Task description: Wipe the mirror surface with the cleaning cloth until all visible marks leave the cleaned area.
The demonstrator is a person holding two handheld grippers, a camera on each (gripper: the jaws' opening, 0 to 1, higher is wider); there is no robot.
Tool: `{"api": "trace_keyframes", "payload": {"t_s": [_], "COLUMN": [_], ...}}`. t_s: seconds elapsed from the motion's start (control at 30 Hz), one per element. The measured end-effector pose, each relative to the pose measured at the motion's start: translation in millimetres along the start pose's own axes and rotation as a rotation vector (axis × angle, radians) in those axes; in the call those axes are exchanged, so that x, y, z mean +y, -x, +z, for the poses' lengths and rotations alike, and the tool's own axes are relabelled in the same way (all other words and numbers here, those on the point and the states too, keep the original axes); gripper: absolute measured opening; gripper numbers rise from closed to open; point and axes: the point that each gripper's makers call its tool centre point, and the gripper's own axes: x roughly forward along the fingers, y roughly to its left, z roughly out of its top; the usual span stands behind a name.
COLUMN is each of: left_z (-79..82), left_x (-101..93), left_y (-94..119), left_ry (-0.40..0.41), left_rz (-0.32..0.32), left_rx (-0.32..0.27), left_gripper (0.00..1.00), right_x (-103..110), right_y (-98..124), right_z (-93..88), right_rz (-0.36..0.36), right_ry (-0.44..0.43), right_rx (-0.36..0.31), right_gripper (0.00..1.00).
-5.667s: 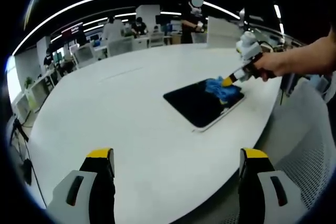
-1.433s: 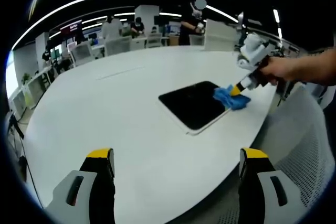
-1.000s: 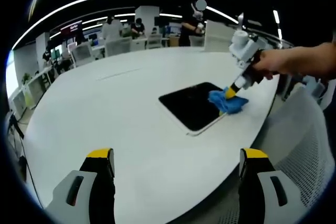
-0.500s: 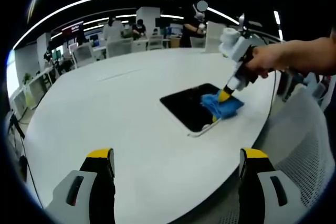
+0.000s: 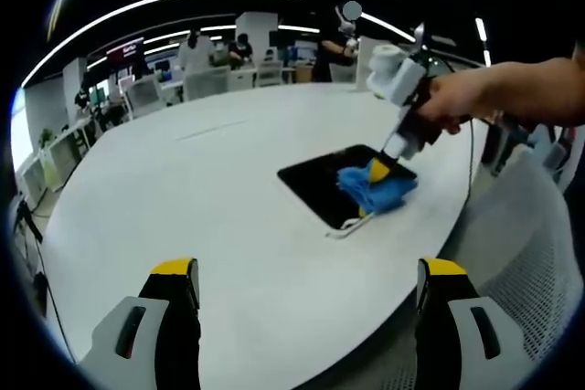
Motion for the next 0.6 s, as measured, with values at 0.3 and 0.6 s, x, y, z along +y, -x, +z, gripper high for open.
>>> {"api": "trace_keyframes", "payload": {"t_s": [0.3, 0.6], "left_z": [-0.3, -0.8], "left_x": [-1.5, -2.5], "left_y": [-0.1, -0.1], "left_ry": [-0.004, -0.007], "left_rz": [-0.004, -0.008], "left_rx": [0.003, 0.006], "left_gripper": [0.99, 0.99], "right_x": [15.4, 20.5], "right_y": [-2.1, -2.9], "right_z": [1.8, 3.0], "right_rz": [0.008, -0.014], "right_ry": [0.003, 0.057], "right_rx": [0.016, 0.029], "right_gripper": [0.0, 0.0]}}
